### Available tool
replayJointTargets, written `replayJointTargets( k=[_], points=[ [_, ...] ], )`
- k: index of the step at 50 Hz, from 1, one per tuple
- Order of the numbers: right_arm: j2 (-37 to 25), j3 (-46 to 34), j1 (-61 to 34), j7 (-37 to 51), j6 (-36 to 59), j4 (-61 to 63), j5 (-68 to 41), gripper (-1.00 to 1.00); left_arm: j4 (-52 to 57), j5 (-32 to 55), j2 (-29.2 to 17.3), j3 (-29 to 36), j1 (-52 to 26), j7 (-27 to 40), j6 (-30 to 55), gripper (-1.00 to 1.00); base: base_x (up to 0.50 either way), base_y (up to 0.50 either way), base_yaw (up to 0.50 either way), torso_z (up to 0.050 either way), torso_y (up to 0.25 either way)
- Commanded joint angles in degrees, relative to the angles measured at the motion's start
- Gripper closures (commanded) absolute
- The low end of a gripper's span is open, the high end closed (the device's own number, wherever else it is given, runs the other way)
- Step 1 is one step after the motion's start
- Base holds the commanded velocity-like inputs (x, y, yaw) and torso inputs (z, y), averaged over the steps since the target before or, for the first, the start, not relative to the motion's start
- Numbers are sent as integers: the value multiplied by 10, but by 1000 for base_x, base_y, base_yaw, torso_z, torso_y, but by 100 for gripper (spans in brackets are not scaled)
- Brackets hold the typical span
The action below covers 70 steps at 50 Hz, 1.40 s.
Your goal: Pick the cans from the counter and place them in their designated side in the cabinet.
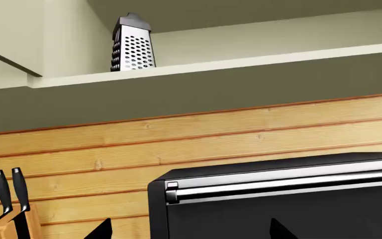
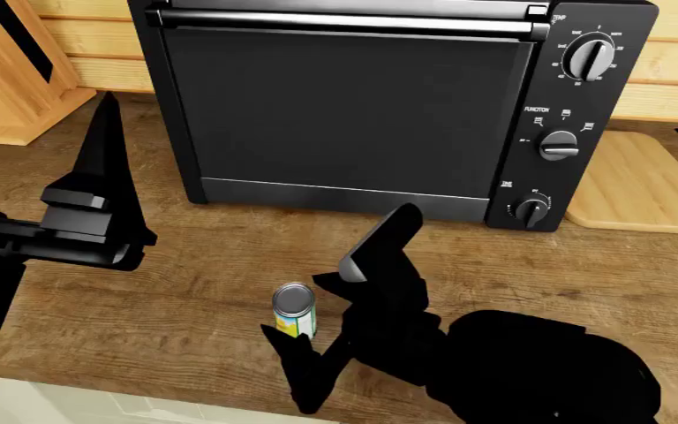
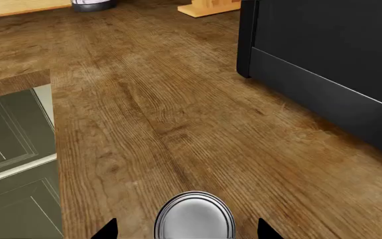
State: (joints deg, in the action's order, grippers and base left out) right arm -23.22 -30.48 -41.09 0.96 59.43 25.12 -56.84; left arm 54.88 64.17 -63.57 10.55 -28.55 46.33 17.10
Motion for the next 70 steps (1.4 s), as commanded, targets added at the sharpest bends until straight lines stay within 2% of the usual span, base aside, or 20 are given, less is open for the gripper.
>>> replayJointTargets(
  k=[1,24,25,38,45,58,70],
  points=[
    [8,-19,-1,5,-6,-17,21,-100,0,2,-3,-2,2,0,-4,-100,0,0,0,0,0],
    [25,-50,19,-1,-48,-46,62,-100,-2,-9,2,3,10,-4,-7,-100,0,0,0,0,0],
    [25,-51,20,-1,-49,-46,62,100,-2,-9,2,4,10,-4,-7,-100,0,0,0,0,0],
    [-5,-5,23,30,-29,9,13,100,-2,-10,0,2,14,-3,-11,-100,0,0,0,0,0],
    [-36,52,-6,83,25,85,-78,100,-3,-12,1,4,16,-3,-11,-100,0,0,0,0,0],
    [-108,165,-155,245,94,117,-340,100,5,-2,3,13,-8,4,4,-100,0,0,0,0,0],
    [-163,205,-290,346,79,69,-447,100,13,4,11,26,-28,10,16,-100,0,0,0,1,0]
  ],
)
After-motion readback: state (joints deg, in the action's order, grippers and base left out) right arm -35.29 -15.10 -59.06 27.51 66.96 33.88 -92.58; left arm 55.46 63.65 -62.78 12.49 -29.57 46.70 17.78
